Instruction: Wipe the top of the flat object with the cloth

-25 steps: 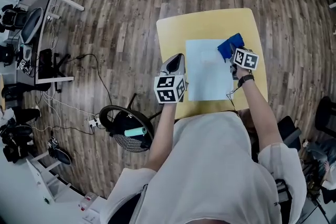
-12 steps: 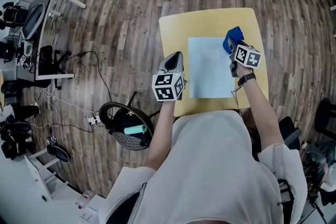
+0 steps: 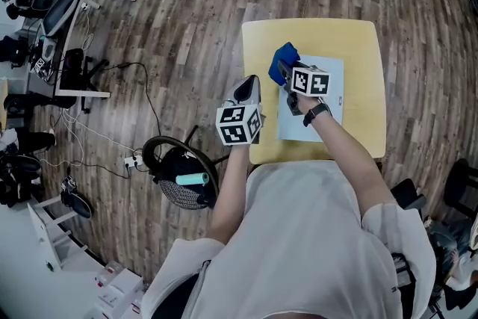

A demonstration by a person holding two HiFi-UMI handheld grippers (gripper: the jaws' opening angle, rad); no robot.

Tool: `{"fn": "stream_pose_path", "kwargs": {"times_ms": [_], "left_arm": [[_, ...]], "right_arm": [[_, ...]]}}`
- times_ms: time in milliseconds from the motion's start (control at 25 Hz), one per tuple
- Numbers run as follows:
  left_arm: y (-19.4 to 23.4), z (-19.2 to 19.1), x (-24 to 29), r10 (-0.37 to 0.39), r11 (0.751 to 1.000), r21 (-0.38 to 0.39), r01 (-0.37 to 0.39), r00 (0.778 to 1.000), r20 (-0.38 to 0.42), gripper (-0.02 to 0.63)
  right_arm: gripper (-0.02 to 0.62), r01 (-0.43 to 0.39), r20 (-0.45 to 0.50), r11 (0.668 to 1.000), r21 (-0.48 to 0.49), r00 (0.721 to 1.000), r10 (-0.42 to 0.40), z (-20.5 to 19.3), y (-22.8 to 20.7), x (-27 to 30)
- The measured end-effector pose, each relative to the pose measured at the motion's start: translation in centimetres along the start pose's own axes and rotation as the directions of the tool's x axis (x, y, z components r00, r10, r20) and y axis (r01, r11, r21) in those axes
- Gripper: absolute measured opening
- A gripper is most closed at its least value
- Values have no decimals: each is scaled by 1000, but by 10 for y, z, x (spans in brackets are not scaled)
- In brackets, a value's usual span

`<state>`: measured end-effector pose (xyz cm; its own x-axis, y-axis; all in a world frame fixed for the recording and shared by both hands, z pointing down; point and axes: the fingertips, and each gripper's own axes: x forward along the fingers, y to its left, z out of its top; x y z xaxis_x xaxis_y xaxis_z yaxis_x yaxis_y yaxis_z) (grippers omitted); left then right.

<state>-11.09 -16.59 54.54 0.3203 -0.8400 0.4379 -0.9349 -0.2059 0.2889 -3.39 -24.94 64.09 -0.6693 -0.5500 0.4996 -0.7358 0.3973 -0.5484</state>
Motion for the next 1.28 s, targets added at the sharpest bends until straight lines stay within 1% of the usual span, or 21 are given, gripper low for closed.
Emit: {"fn": "stream_pose_path", "kwargs": {"times_ms": [80,200,320,520,640,720,920,1000,1080,1160,1280], "left_arm": [[4,1,-3,6,1000,-4,-6,1000,2,9],[5,-1,-5,5,1000,-4,-5,1000,1,9],[1,-4,-2,-7,1000,1,7,1000,-7,9],[-10,-6,7,-44,999,14,44,999,-21,9],[-21,-6,15,-71,997,26,72,997,-28,9],[-28,-7,19,-89,995,35,90,995,-33,9],[-41,-11,23,-125,990,55,127,991,-47,9],[-43,-13,25,-132,989,60,135,990,-54,9],[-44,-14,27,-136,988,65,139,989,-58,9],[-43,-13,27,-135,988,67,139,989,-58,9],[-39,-13,26,-126,989,68,130,990,-60,9]], "right_arm": [[52,25,-36,1000,8,999,-25,-14,-3,9],[52,89,-66,996,14,994,-88,-28,-24,5],[52,144,-60,990,0,988,-144,-32,-50,-13],[52,237,-29,971,8,971,-237,-30,-100,-58],[52,323,-8,946,17,946,-323,-31,-138,-93],[52,379,7,924,49,925,-379,-33,-165,-118],[52,470,45,874,125,877,-478,-33,-211,-168],[52,491,49,860,141,864,-501,-31,-222,-179],[52,497,47,856,144,860,-508,-28,-228,-186],[52,483,53,864,145,868,-494,-21,-226,-187],[52,445,72,882,155,886,-459,-10,-206,-181]]}}
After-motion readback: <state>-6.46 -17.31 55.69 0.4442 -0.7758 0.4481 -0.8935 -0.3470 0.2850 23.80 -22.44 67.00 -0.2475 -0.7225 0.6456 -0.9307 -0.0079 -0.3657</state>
